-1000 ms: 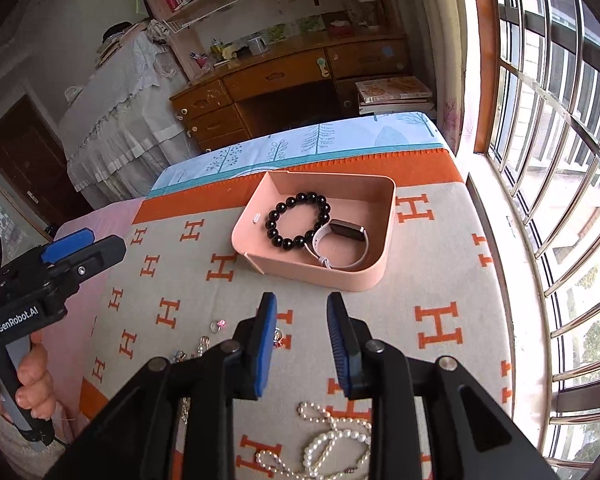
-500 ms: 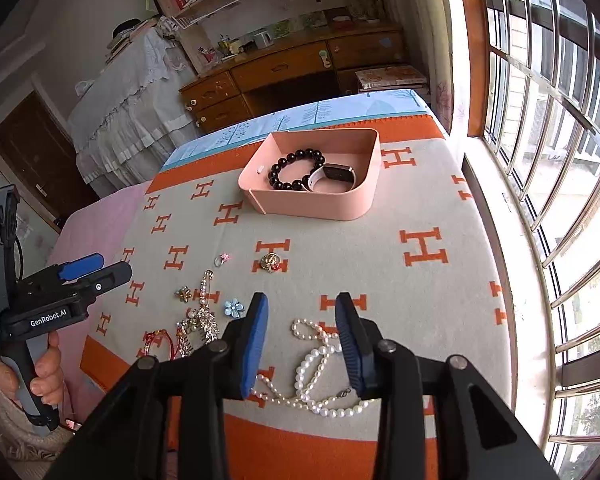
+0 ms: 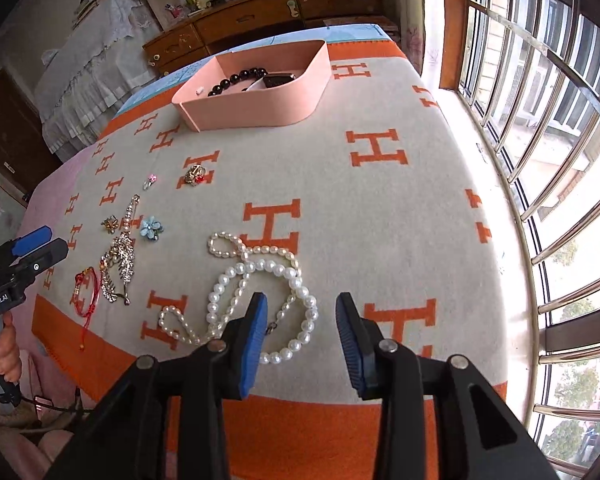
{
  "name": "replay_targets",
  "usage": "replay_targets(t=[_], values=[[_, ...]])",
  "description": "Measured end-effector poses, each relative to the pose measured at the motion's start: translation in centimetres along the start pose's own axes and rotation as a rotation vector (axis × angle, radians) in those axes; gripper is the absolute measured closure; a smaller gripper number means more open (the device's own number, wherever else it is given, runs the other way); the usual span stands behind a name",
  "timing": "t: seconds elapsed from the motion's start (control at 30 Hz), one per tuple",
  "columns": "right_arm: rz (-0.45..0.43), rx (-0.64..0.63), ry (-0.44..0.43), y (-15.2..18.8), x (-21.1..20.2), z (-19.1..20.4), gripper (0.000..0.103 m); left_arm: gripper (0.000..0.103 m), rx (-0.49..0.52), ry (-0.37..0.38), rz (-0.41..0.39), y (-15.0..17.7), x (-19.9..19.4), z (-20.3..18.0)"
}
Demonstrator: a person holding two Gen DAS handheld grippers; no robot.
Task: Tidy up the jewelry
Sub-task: 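Move the right tool to the pearl necklace and grasp it, then grasp the silver leaf hair comb with the left tool while the right tool holds the necklace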
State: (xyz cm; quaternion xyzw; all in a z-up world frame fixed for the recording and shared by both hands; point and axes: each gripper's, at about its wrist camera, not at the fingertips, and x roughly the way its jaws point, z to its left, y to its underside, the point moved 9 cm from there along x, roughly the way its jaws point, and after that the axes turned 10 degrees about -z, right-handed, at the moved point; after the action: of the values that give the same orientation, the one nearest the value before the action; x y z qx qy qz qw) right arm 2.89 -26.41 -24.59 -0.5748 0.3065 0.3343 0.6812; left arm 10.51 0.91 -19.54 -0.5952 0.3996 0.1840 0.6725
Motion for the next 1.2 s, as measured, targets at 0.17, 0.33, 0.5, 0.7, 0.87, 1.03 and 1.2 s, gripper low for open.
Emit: replay_targets(t=[0.17,0.33,0.5,0.7,0.87,1.03,1.2], values=[[0.017,-0.055,0.001,0.4,1.1,0.7,0.067,0.023,0.041,0.013,0.036,0.9,1.5,-0.5],[-0.015,-0.137,0.031,0.3,1.5,1.5,0.069,0.029,0.124,0.02,0.073,1.3,3.1,-1.0],[-0.027,-0.163,0.024,0.4,1.4,1.9,0.094,0.042,0.212,0.049,0.136,2.0,4.6,-1.6],[-0.062,-0.146,0.016,0.0,0.7,1.8,0.095,0.057,0.292,0.07,0.176,1.6,5.6,-2.2],[-0.076,-0.135,0.006,-0.3,0.4,1.8,0.095,0.065,0.348,0.099,0.218,1.4,6.3,-2.8],[-0.068,-0.124,-0.006,-0.1,0.7,1.7,0.095,0.066,0.384,0.124,0.253,1.0,6.8,-3.3],[-0.073,-0.114,-0.018,-0.2,0.7,1.6,0.095,0.084,0.38,0.191,0.326,1.1,6.9,-4.0]])
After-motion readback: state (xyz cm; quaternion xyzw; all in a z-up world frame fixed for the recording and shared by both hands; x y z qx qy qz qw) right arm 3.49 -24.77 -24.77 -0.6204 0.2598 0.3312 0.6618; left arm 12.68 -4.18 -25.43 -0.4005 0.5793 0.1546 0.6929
